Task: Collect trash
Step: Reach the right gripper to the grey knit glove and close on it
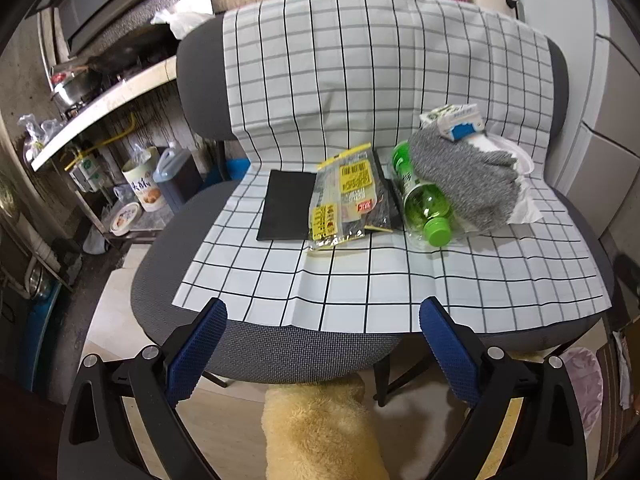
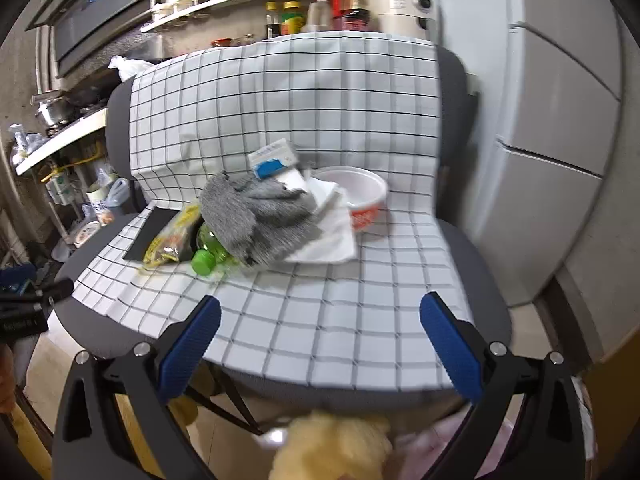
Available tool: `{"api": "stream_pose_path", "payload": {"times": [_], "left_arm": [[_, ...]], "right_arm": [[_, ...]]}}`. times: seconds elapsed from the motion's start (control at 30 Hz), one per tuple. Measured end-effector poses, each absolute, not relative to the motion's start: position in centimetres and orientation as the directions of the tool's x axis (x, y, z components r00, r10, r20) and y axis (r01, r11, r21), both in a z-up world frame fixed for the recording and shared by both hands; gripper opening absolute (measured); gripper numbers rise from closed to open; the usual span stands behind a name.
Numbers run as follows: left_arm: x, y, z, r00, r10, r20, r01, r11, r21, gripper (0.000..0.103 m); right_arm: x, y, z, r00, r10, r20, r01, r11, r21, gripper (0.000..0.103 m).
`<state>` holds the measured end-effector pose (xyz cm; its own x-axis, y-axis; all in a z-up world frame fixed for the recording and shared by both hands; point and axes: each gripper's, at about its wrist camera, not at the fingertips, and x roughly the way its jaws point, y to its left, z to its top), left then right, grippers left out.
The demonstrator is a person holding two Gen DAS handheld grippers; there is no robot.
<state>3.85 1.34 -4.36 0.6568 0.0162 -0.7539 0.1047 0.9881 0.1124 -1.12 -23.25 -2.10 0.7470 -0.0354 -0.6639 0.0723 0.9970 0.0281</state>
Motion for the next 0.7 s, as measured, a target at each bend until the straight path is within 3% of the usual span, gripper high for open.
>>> {"api": "stream_pose_path", "payload": {"times": [0.2, 0.47, 0.6, 0.7], "left_arm": [[6.1, 1.8, -6.6, 0.637, 0.033, -0.77, 0.098, 0.988, 0.123, 0.095], [9.1, 2.8, -8.8, 0.628, 0.048, -0.777, 0.063, 0.992, 0.112, 0.095], [10.6, 3.5, -9.4, 0.636, 0.073, -0.768, 0.039, 0.991, 0.126, 0.096], [11.2, 3.8, -9.8, 0.627, 0.032, -0.779, 0.05, 0.995, 0.082, 0.096]], "right_arm": [[4.0, -21.7, -4.5, 0.73, 0.075, -0.679, -0.024, 0.996, 0.085, 0.097], [9.8, -19.2, -6.9, 0.729, 0.091, -0.678, -0.068, 0.996, 0.061, 0.097], [12.4, -18.3, -7.8, 0.724, 0.084, -0.684, -0.084, 0.996, 0.033, 0.075], [14.4, -17.8, -9.1, 0.702, 0.099, -0.705, -0.096, 0.994, 0.044, 0.071]]}}
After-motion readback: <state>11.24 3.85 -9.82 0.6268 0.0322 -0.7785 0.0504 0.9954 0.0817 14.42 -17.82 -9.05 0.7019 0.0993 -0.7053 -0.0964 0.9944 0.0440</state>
